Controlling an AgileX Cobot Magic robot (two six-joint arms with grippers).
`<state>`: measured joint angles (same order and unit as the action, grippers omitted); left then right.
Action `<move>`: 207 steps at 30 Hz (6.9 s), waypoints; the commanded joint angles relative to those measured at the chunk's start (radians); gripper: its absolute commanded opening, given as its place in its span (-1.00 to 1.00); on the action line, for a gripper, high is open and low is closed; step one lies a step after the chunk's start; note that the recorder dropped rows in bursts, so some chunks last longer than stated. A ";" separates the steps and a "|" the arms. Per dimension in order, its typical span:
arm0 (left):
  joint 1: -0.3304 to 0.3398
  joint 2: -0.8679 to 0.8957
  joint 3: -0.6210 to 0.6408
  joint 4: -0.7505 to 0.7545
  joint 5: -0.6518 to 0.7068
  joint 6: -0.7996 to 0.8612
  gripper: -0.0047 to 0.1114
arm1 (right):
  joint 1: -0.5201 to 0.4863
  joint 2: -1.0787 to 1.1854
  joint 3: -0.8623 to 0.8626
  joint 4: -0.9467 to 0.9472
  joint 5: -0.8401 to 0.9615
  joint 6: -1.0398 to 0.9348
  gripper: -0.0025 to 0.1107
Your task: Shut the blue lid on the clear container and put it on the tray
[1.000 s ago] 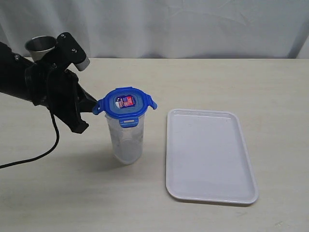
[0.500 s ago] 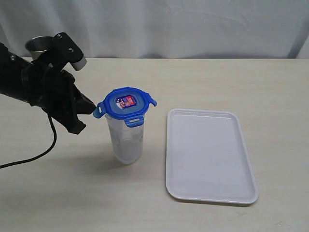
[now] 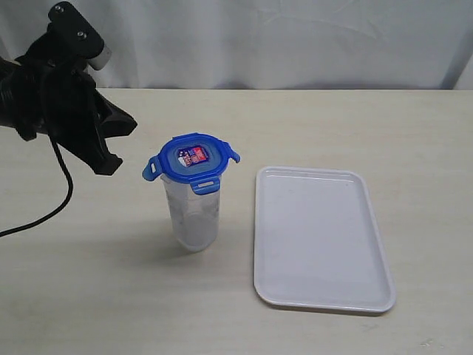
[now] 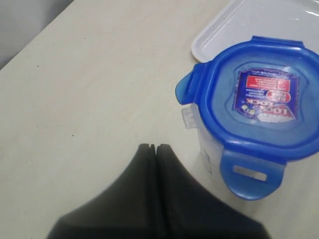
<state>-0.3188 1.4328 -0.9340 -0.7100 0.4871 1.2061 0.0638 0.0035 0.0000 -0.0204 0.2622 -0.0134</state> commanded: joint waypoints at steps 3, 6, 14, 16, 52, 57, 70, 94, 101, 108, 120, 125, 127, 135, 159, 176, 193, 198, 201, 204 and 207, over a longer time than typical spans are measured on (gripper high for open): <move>-0.007 -0.008 0.002 -0.003 -0.010 -0.007 -0.92 | -0.003 -0.004 0.000 0.245 -0.481 0.104 -0.88; -0.005 -0.008 0.002 -0.003 -0.020 -0.007 -0.92 | -0.003 -0.004 -0.033 0.245 -0.482 0.156 -0.88; -0.005 -0.008 0.002 -0.006 -0.022 -0.007 -0.92 | 0.011 0.230 -0.398 0.167 -0.090 0.190 -0.88; -0.005 -0.008 0.002 -0.008 -0.016 -0.007 -0.92 | 0.058 0.373 -0.508 0.268 0.063 0.053 -0.88; -0.005 -0.008 0.002 -0.008 0.030 -0.007 -0.92 | 0.288 1.590 -0.813 1.765 0.368 -1.612 -0.88; -0.007 -0.008 0.002 -0.012 0.029 -0.007 -0.92 | 0.288 1.602 -0.835 1.765 0.342 -1.643 -0.88; -0.007 -0.008 0.002 -0.012 0.032 -0.004 -0.92 | 0.329 1.668 -0.883 1.765 0.299 -1.623 -0.88; -0.007 0.039 0.002 -0.025 0.095 0.003 -0.92 | 0.368 1.574 -0.818 1.463 0.398 -1.429 -0.88; -0.007 0.058 0.002 -0.025 0.038 0.009 -0.92 | 0.402 1.574 -0.814 1.499 0.172 -1.466 -0.88; -0.007 0.094 0.002 -0.027 -0.037 0.023 -0.92 | 0.402 1.574 -0.814 1.637 0.188 -1.544 -0.88; -0.007 0.126 0.002 -0.038 0.019 0.025 -0.92 | 0.402 1.595 -0.856 1.665 0.132 -1.571 -0.88; -0.007 0.126 0.002 -0.042 0.035 0.025 -0.92 | 0.402 1.622 -0.875 1.667 0.179 -1.567 -0.88; -0.007 0.126 0.002 -0.044 0.035 0.025 -0.92 | 0.402 1.629 -0.875 1.667 0.171 -1.567 -0.88; -0.007 0.126 0.002 -0.043 0.056 0.025 -0.92 | 0.402 1.645 -0.906 1.684 0.150 -1.571 -0.88; -0.007 0.126 0.002 -0.090 0.110 0.020 -0.92 | 0.402 1.610 -0.912 1.675 0.037 -1.571 -0.88; -0.007 0.114 0.002 0.048 0.068 -0.148 -0.92 | 0.402 1.608 -0.911 1.670 0.086 -1.571 -0.88; -0.007 0.038 0.003 0.041 0.106 -0.190 -0.92 | 0.404 1.514 -0.885 1.440 0.217 -1.384 -0.88; -0.007 0.038 0.003 0.041 0.144 -0.193 -0.92 | 0.404 1.514 -0.877 1.445 0.217 -1.384 -0.88; -0.007 0.038 0.003 0.037 0.154 -0.193 -0.92 | 0.404 1.514 -0.877 1.447 0.214 -1.384 -0.88; -0.008 0.038 0.003 0.014 0.157 -0.190 -0.92 | 0.404 1.514 -0.877 1.447 0.214 -1.386 -0.88; -0.008 0.038 0.003 0.011 0.157 -0.188 -0.92 | 0.404 1.514 -0.877 1.447 0.214 -1.386 -0.88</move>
<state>-0.3188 1.4767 -0.9321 -0.6810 0.6414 1.0222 0.4670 1.5238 -0.8820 1.4257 0.4703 -1.4004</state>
